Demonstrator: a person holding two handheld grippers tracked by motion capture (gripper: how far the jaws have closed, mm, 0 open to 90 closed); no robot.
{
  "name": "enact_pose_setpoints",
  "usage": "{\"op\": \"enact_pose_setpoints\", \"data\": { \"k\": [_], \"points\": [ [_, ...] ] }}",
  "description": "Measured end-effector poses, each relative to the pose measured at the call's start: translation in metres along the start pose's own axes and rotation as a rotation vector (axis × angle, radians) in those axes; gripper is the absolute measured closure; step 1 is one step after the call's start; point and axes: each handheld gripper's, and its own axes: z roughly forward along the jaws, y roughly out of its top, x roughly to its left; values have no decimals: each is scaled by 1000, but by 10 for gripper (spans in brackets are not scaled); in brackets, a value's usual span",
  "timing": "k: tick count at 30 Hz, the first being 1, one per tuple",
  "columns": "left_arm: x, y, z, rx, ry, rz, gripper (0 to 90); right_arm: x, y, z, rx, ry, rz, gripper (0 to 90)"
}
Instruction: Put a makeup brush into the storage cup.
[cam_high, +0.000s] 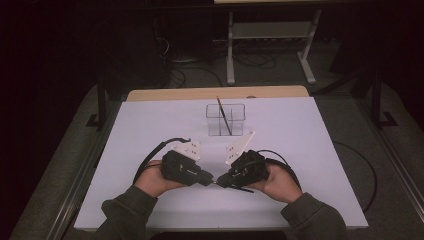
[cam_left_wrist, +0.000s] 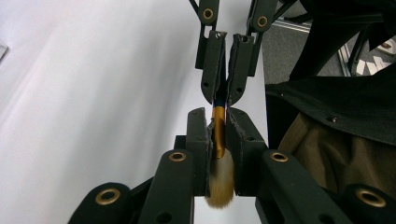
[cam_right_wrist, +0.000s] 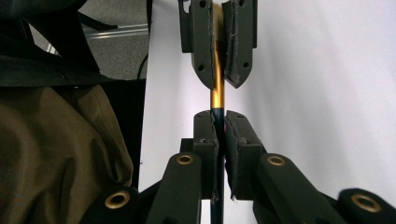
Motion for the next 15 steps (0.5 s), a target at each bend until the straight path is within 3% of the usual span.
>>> {"op": "enact_pose_setpoints", "data": {
  "k": [6, 11, 15],
  "points": [
    [-2, 1, 0, 0, -11, 14, 827, 1, 0, 1, 3, 1, -16, 825],
    [-4, 5, -1, 26, -8, 41, 838, 1, 1, 2, 9, 11, -28, 809],
    [-6, 8, 0, 46, -2, 40, 839, 2, 2, 1, 25, 7, -26, 782]
  ]
}}
